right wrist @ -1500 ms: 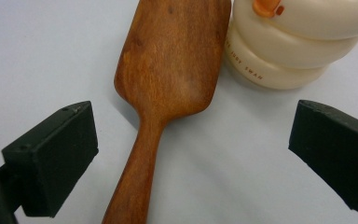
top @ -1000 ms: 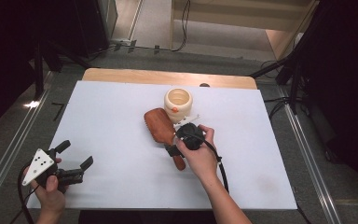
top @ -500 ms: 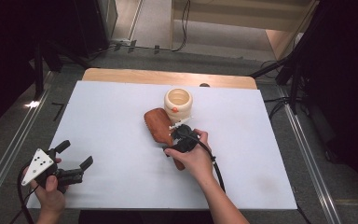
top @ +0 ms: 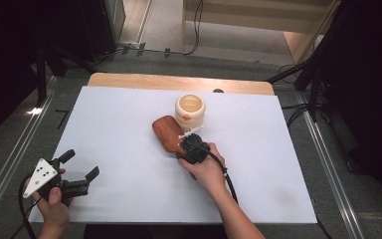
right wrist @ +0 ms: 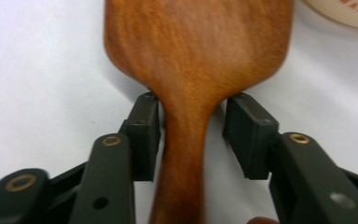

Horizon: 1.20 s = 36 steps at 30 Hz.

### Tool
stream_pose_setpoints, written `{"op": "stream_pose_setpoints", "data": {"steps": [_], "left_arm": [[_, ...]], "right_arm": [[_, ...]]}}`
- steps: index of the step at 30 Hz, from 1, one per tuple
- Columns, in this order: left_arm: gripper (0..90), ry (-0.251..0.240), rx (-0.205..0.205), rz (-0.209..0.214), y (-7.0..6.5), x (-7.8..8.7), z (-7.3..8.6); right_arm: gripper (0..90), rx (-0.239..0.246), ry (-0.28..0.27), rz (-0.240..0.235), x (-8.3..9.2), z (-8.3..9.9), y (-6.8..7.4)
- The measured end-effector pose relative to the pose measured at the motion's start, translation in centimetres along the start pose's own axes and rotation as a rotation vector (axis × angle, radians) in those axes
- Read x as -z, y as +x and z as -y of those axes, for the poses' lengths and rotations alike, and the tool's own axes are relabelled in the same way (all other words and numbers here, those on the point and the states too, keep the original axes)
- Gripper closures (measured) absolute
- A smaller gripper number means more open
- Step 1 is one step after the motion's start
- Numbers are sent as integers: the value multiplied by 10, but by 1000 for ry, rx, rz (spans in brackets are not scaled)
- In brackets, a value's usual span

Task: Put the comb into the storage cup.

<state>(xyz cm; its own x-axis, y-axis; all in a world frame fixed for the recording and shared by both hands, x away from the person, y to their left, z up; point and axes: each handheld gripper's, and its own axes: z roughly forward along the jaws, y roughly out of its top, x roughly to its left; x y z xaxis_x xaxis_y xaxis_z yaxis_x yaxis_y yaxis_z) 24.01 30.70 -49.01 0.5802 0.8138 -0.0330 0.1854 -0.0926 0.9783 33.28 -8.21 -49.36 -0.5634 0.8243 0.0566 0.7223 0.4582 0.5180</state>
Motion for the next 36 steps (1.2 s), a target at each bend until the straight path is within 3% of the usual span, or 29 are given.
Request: {"op": "stream_pose_setpoints", "data": {"steps": [6, 12, 16, 36], "left_arm": [[0, 4, -3, 0, 0, 0, 0], [0, 4, -3, 0, 0, 0, 0], [0, 5, -5, 0, 0, 0, 0], [0, 11, -12, -5, -1, -1, 0]], "right_arm": [[674, 1, 8, 23, 0, 0, 3], [695, 7, -16, 15, 0, 3, 1], [698, 17, -76, -2, 0, 11, -2], [698, 50, -253, -39, 9, 30, -1]]}}
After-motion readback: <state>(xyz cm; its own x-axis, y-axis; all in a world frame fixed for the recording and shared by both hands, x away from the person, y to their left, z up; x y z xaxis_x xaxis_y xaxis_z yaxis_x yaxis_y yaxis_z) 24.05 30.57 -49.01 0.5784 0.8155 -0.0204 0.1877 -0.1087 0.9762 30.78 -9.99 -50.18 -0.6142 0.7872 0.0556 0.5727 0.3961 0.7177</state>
